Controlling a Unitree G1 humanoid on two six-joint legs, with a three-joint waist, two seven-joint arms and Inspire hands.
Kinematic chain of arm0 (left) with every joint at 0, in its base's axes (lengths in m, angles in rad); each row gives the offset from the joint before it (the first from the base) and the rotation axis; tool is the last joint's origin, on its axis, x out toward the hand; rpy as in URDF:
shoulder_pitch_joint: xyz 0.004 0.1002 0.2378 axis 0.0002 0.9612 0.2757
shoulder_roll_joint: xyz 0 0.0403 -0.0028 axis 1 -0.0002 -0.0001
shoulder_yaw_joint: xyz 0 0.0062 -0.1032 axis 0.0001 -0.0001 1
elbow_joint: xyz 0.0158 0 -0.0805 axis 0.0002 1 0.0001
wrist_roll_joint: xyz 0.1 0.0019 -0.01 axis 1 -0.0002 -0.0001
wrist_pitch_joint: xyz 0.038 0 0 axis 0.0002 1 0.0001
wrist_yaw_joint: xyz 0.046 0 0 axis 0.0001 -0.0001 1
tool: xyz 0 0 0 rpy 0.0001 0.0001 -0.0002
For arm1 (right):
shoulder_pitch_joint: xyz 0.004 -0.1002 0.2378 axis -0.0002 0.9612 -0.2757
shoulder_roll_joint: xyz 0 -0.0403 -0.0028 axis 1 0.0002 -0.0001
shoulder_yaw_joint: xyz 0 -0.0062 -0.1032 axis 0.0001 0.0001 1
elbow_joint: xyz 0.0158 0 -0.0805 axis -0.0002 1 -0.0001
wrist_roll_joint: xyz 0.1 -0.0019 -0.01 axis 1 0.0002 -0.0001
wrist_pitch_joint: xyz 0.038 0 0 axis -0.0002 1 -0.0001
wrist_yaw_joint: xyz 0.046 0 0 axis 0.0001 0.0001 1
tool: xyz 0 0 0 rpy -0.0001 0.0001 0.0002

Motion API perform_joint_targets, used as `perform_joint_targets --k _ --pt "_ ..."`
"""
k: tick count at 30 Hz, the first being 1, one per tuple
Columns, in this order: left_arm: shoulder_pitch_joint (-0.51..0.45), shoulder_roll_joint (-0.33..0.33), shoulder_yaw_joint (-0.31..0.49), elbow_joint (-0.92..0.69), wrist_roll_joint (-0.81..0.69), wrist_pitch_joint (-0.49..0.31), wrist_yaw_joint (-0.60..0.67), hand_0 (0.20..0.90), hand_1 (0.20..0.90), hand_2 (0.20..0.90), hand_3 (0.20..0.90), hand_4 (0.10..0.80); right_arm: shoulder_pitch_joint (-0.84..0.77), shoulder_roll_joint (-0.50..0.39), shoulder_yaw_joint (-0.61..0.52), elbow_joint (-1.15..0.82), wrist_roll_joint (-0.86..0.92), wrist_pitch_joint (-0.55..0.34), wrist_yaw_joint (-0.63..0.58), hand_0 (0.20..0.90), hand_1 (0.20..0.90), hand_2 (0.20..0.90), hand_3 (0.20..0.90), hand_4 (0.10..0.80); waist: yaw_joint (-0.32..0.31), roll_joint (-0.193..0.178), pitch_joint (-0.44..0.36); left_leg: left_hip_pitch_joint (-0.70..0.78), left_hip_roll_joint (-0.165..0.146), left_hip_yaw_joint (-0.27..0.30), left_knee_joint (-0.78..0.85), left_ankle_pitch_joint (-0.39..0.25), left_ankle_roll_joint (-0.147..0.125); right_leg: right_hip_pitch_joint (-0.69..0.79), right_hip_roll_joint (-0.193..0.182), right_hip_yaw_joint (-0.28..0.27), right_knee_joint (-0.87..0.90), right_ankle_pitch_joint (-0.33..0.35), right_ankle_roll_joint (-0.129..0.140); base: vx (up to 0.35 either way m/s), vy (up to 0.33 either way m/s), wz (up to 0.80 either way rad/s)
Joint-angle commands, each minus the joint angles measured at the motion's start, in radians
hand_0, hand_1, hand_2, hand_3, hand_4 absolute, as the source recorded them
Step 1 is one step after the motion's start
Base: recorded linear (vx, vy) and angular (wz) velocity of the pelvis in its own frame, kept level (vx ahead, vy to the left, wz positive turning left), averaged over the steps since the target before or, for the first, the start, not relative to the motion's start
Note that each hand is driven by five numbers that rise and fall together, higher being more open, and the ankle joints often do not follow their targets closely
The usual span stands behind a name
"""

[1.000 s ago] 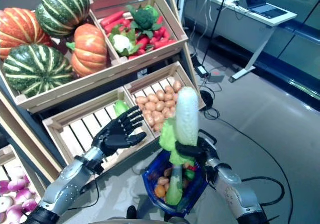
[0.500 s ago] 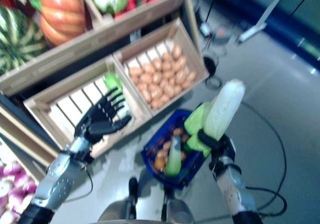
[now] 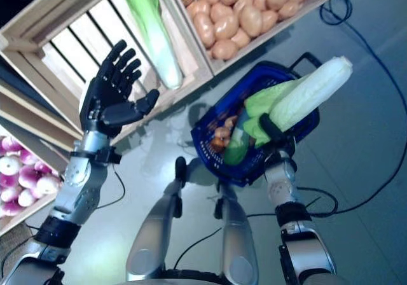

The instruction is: Put vegetables into the basket

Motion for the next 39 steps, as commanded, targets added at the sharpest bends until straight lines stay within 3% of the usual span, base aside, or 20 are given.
perform_joint_targets --k 1,8,15,20,23,26,30,31,32,39 --pt "-0.05 -0.017 0.035 -0.123 0.011 -0.164 -0.009 0.9 0.9 0.9 0.9 0.8 -0.063 -0.055 -0.003 -0.073 0.051 -0.111 0.051 0.3 0.3 0.3 0.3 0.4 0.0 -0.005 -0.002 -0.126 -0.057 -0.024 0.158 -0.107 -0.024 -0.042 -0.025 -0.021 0.063 -0.028 0.018 -0.026 0.016 0.15" --pt "-0.14 -0.047 -0.011 -0.079 0.026 -0.147 -0.007 0.9 0.9 0.9 0.9 0.8 -0.233 -0.047 0.001 0.141 0.164 -0.04 -0.011 0.3 0.3 0.3 0.3 0.4 0.02 0.027 -0.002 -0.277 -0.079 -0.045 0.264 -0.126 -0.003 -0.209 -0.043 0.003 0.168 -0.038 0.009 -0.024 0.023 0.13" --pt "-0.168 -0.06 -0.039 -0.062 0.026 -0.124 0.015 0.9 0.9 0.9 0.9 0.8 -0.308 -0.063 0.026 0.261 0.107 0.049 -0.017 0.3 0.3 0.3 0.3 0.4 0.03 0.058 -0.002 -0.355 -0.093 -0.051 0.317 -0.133 0.006 -0.293 -0.05 0.005 0.236 -0.047 0.001 0.021 0.013 0.07" --pt "-0.159 -0.058 -0.042 -0.073 0.037 -0.11 0.013 0.9 0.9 0.9 0.9 0.8 -0.302 -0.057 0.02 0.278 0.172 0.092 -0.011 0.3 0.3 0.3 0.3 0.4 0.032 0.065 -0.002 -0.384 -0.096 -0.047 0.334 -0.139 0.007 -0.32 -0.046 0.006 0.248 -0.049 -0.002 0.053 -0.028 0.05" --pt "-0.153 -0.058 -0.049 -0.075 0.056 -0.106 0.017 0.9 0.9 0.9 0.9 0.8 -0.292 -0.039 0.022 0.297 0.192 0.143 -0.006 0.3 0.3 0.3 0.3 0.4 0.032 0.067 -0.002 -0.396 -0.098 -0.048 0.35 -0.148 0.006 -0.336 -0.044 0.004 0.266 -0.053 -0.005 0.055 -0.021 0.09" --pt "-0.148 -0.059 -0.051 -0.078 0.074 -0.105 0.003 0.9 0.9 0.9 0.9 0.8 -0.281 -0.033 0.035 0.342 0.185 0.252 -0.022 0.3 0.3 0.3 0.3 0.4 0.035 0.07 -0.002 -0.396 -0.103 -0.048 0.361 -0.154 0.009 -0.338 -0.042 0.003 0.276 -0.055 -0.008 0.044 0.015 0.08" --pt "-0.161 -0.043 -0.05 -0.089 0.069 -0.084 -0.019 0.9 0.9 0.9 0.9 0.8 -0.302 -0.054 0.035 0.414 0.222 0.288 -0.023 0.3 0.3 0.3 0.3 0.4 0.043 0.076 -0.002 -0.391 -0.107 -0.046 0.379 -0.159 0.01 -0.335 -0.045 0.001 0.299 -0.057 -0.006 0.044 -0.002 0.0" --pt "-0.161 -0.043 -0.049 -0.09 0.071 -0.082 -0.022 0.9 0.9 0.9 0.9 0.8 -0.304 -0.055 0.034 0.417 0.231 0.29 -0.026 0.326 0.326 0.326 0.326 0.417 0.043 0.077 -0.002 -0.391 -0.107 -0.046 0.382 -0.16 0.01 -0.335 -0.045 0.002 0.301 -0.057 -0.006 0.037 0.006 -0.01" --pt "-0.164 -0.037 -0.051 -0.095 0.076 -0.077 -0.027 0.9 0.9 0.9 0.9 0.8 -0.31 -0.058 0.032 0.43 0.242 0.3 -0.028 0.9 0.9 0.9 0.9 0.8 0.044 0.079 -0.002 -0.394 -0.107 -0.044 0.39 -0.163 0.011 -0.339 -0.046 0.002 0.311 -0.058 -0.007 0.0 0.0 0.0" --pt "-0.174 0.007 -0.041 -0.147 0.124 -0.069 -0.031 0.9 0.9 0.9 0.9 0.8 -0.309 -0.078 0.012 0.456 0.28 0.298 -0.103 0.9 0.9 0.9 0.9 0.8 0.045 0.08 -0.002 -0.393 -0.099 -0.031 0.406 -0.168 0.017 -0.343 -0.04 0.006 0.342 -0.06 -0.01 0.0 0.0 0.0"
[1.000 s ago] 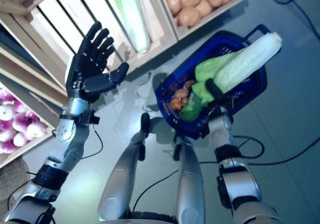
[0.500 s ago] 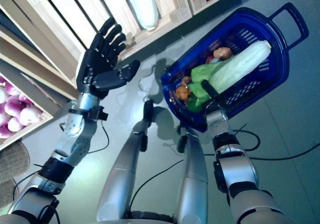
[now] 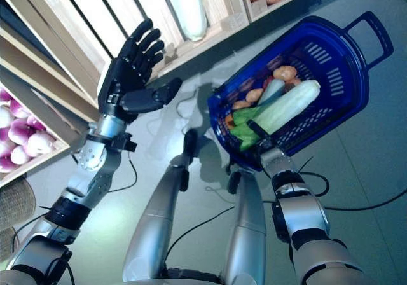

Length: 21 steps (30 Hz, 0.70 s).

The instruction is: Put vegetables into the basket

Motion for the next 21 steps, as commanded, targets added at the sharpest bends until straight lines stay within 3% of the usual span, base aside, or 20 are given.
perform_joint_targets --k 1,6,12,15,16,20,21 --pt "-0.043 -0.01 0.053 -0.18 0.071 -0.067 -0.02 0.9 0.9 0.9 0.9 0.8 -0.001 -0.072 0.007 -0.029 0.056 -0.023 -0.063 0.9 0.9 0.9 0.9 0.8 0.004 0.078 -0.002 -0.008 -0.037 0.023 0.052 -0.095 0.011 0.032 0.042 0.001 -0.041 0.052 0.002 0.0 0.0 0.0" --pt "-0.071 0.062 0.088 -0.242 0.229 -0.067 0.007 0.9 0.9 0.9 0.9 0.8 0.058 -0.06 -0.008 -0.051 0.021 -0.077 -0.104 0.9 0.9 0.9 0.9 0.8 -0.005 0.066 -0.002 0.029 -0.028 0.032 0.031 -0.093 0.012 0.065 0.055 0.008 -0.077 0.065 0.003 0.024 -0.028 -0.01" --pt "-0.104 0.155 0.139 -0.27 0.387 -0.025 0.025 0.9 0.9 0.9 0.9 0.8 0.2 -0.03 -0.028 -0.144 0.031 -0.127 0.002 0.9 0.9 0.9 0.9 0.8 -0.036 0.048 -0.002 0.093 -0.018 0.046 -0.024 -0.08 0.005 0.13 0.077 0.02 -0.15 0.08 0.006 0.039 -0.004 -0.07" --pt "-0.135 0.204 0.173 -0.257 0.465 0.033 0.067 0.9 0.9 0.9 0.9 0.8 0.346 -0.001 -0.018 -0.234 -0.02 -0.158 0.026 0.9 0.9 0.9 0.9 0.8 -0.07 0.028 -0.002 0.13 -0.008 0.064 -0.059 -0.073 -0.005 0.171 0.092 0.029 -0.197 0.083 0.008 0.039 0.028 -0.09" --pt "-0.138 0.231 0.178 -0.234 0.555 0.082 0.113 0.9 0.9 0.9 0.9 0.8 0.417 0.014 -0.015 -0.261 -0.062 -0.167 0.034 0.9 0.9 0.9 0.9 0.8 -0.086 0.021 -0.002 0.143 -0.002 0.07 -0.066 -0.07 -0.009 0.185 0.097 0.034 -0.207 0.085 0.009 0.022 0.038 -0.22" --pt "-0.173 0.306 0.174 -0.198 0.631 0.151 0.137 0.9 0.9 0.9 0.9 0.8 0.527 0.013 -0.018 -0.277 -0.117 -0.151 0.069 0.9 0.9 0.9 0.9 0.8 -0.11 0.01 -0.002 0.169 0.01 0.087 -0.086 -0.067 -0.013 0.215 0.104 0.041 -0.229 0.081 0.013 0.024 0.012 -0.25" --pt "-0.199 0.343 0.172 -0.171 0.713 0.175 0.146 0.9 0.9 0.9 0.9 0.8 0.566 0.01 -0.022 -0.269 -0.149 -0.151 0.09 0.9 0.9 0.9 0.9 0.8 -0.121 0.005 -0.002 0.18 0.016 0.096 -0.092 -0.066 -0.015 0.227 0.104 0.041 -0.241 0.08 0.014 0.023 -0.007 -0.17"
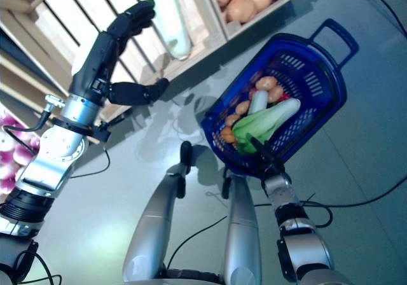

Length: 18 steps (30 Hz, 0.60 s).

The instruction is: Put vegetables into the basket

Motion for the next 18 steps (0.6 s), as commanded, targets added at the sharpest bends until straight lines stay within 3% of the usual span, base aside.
perform_joint_targets --k 1,2,10,11,18 --pt "-0.142 0.048 0.07 -0.039 0.163 0.004 0.083 0.9 0.9 0.9 0.9 0.8 0.176 -0.033 -0.016 0.038 -0.066 -0.021 0.017 0.9 0.9 0.9 0.9 0.8 -0.029 0.006 -0.002 0.017 -0.015 0.038 0.001 -0.059 -0.025 0.086 0.034 -0.062 -0.116 0.045 -0.022 0.029 0.004 -0.09" --pt "-0.18 0.086 0.052 -0.013 0.271 0.034 0.108 0.9 0.9 0.9 0.9 0.8 0.205 -0.035 -0.01 0.043 -0.065 -0.032 0.05 0.9 0.9 0.9 0.9 0.8 -0.037 0.004 -0.002 0.028 -0.015 0.039 -0.012 -0.055 -0.026 0.096 0.036 -0.06 -0.122 0.043 -0.023 0.019 0.012 -0.07" --pt "-0.389 0.242 -0.136 0.212 0.539 0.124 0.233 0.9 0.9 0.9 0.9 0.8 0.218 -0.052 0.054 0.014 -0.123 -0.041 0.095 0.9 0.9 0.9 0.9 0.8 -0.064 -0.002 -0.002 0.058 -0.003 0.048 -0.043 -0.041 -0.037 0.126 0.029 -0.057 -0.143 0.037 -0.024 0.008 0.013 -0.03" --pt "-0.435 0.272 -0.195 0.251 0.602 0.147 0.242 0.9 0.9 0.9 0.9 0.8 0.215 -0.058 0.069 0.007 -0.142 -0.036 0.103 0.9 0.9 0.9 0.9 0.8 -0.068 -0.003 -0.002 0.06 0.002 0.05 -0.041 -0.039 -0.042 0.13 0.028 -0.056 -0.143 0.036 -0.025 0.0 0.0 0.0" --pt "-0.544 0.348 -0.371 0.338 0.725 0.19 0.218 0.9 0.9 0.9 0.9 0.8 0.202 -0.095 0.095 -0.027 -0.143 -0.05 0.086 0.9 0.9 0.9 0.9 0.8 -0.075 0.0 -0.002 0.05 0.012 0.063 -0.038 -0.039 -0.047 0.118 0.017 -0.066 -0.135 0.03 -0.026 0.004 0.004 -0.01"
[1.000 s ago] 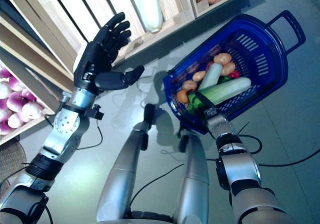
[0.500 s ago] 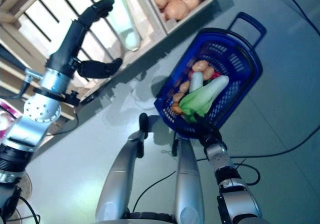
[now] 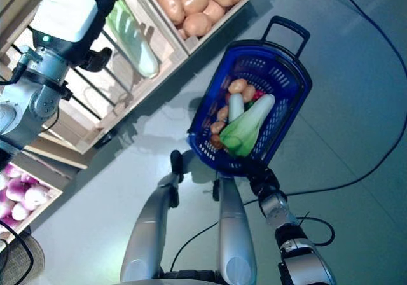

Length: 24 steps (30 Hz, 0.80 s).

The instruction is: Put vegetables into the basket

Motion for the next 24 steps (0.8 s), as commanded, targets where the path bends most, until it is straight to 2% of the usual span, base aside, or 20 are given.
perform_joint_targets --k 1,6,8,13,20,24 --pt "-0.115 0.098 0.054 0.006 0.105 0.062 0.028 0.9 0.9 0.9 0.9 0.8 0.122 -0.082 -0.025 -0.032 -0.032 -0.035 -0.03 0.9 0.9 0.9 0.9 0.8 0.004 0.005 -0.001 -0.041 0.001 0.034 0.054 -0.046 -0.041 0.048 0.005 -0.073 -0.073 0.024 -0.019 0.0 0.0 0.0" --pt "-0.125 0.122 -0.006 0.039 0.133 0.083 -0.045 0.9 0.9 0.9 0.9 0.8 0.119 -0.11 -0.022 -0.073 -0.076 -0.029 -0.039 0.9 0.9 0.9 0.9 0.8 -0.001 0.006 -0.001 -0.056 0.006 0.043 0.064 -0.051 -0.039 0.029 0.0 -0.073 -0.063 0.02 -0.021 0.006 0.007 0.0" --pt "-0.123 0.129 -0.034 0.083 0.164 0.108 -0.038 0.9 0.9 0.9 0.9 0.8 0.117 -0.129 -0.024 -0.069 -0.081 -0.034 -0.024 0.9 0.9 0.9 0.9 0.8 -0.005 0.005 -0.001 -0.064 0.008 0.04 0.068 -0.05 -0.039 0.017 0.002 -0.071 -0.056 0.022 -0.021 0.007 0.019 0.04" --pt "-0.141 0.139 -0.068 0.125 0.168 0.106 -0.015 0.9 0.9 0.9 0.9 0.8 0.118 -0.146 -0.017 -0.105 -0.072 -0.064 -0.015 0.9 0.9 0.9 0.9 0.8 -0.012 0.001 -0.001 -0.084 0.017 0.042 0.08 -0.049 -0.042 -0.001 -0.001 -0.066 -0.052 0.026 -0.018 0.0 0.0 0.0" --pt "-0.134 0.116 -0.072 0.219 0.198 0.092 0.133 0.9 0.9 0.9 0.9 0.8 0.127 -0.152 -0.02 -0.156 -0.093 -0.072 -0.024 0.9 0.9 0.9 0.9 0.8 -0.025 -0.009 -0.001 -0.117 0.025 0.047 0.107 -0.057 -0.037 -0.04 0.0 -0.059 -0.029 0.026 -0.018 0.005 0.002 0.0" --pt "-0.123 0.094 -0.043 0.272 0.229 0.098 0.334 0.9 0.9 0.9 0.9 0.8 0.141 -0.15 -0.018 -0.205 -0.082 -0.08 -0.045 0.9 0.9 0.9 0.9 0.8 -0.038 -0.017 -0.001 -0.149 0.03 0.052 0.119 -0.057 -0.031 -0.077 0.005 -0.048 -0.024 0.037 -0.016 0.03 0.044 -0.03"
